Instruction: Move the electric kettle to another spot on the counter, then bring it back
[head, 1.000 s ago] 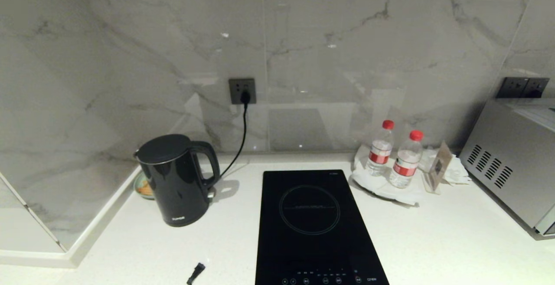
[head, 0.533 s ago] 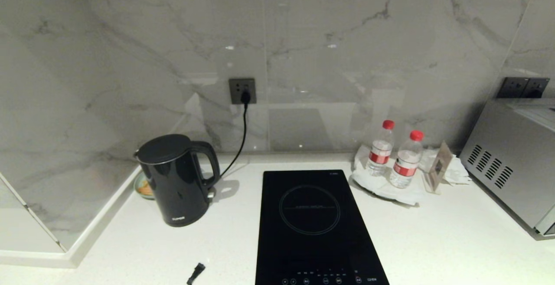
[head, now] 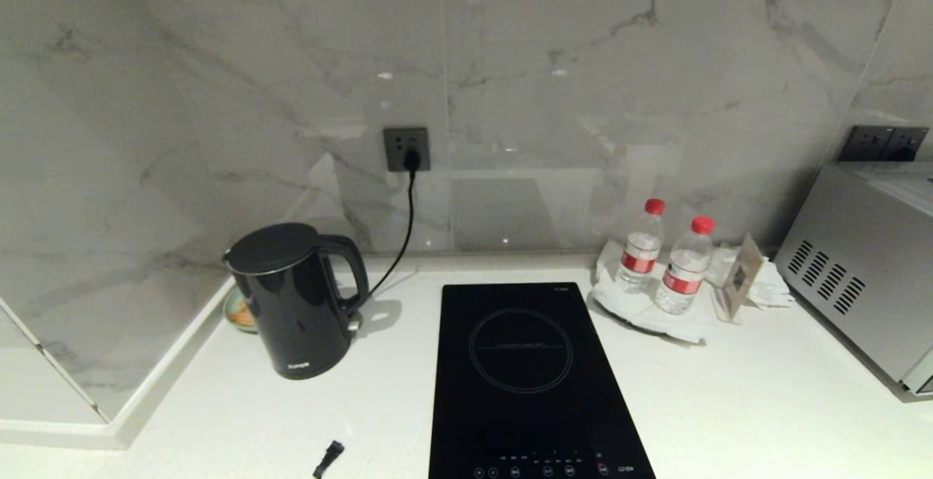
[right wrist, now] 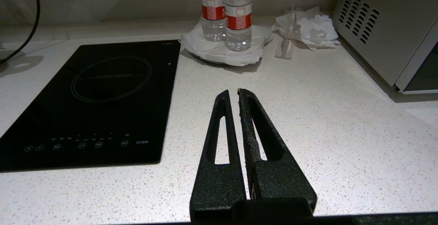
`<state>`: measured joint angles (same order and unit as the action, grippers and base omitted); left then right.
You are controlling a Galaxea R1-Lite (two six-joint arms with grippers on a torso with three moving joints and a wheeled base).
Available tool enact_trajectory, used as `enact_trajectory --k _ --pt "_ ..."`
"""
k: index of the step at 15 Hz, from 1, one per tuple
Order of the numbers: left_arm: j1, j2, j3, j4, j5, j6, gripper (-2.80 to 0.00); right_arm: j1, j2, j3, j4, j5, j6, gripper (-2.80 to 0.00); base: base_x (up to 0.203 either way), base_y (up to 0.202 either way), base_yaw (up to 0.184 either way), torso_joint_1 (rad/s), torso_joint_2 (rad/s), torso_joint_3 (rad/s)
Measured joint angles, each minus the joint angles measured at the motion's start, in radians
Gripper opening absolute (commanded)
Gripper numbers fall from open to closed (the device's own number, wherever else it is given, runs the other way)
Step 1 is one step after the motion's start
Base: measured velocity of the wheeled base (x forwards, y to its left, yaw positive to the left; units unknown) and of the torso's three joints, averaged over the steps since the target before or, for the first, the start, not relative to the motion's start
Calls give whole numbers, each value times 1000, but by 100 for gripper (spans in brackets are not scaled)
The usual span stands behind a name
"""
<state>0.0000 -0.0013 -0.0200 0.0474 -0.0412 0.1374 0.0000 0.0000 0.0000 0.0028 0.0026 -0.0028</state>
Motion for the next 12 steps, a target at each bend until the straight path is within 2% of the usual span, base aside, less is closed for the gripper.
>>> enact_trajectory --k 12 --pt "0 0 0 2 3 -5 -280 0 0 0 0 0 0 -280 0 0 0 3 4 -194"
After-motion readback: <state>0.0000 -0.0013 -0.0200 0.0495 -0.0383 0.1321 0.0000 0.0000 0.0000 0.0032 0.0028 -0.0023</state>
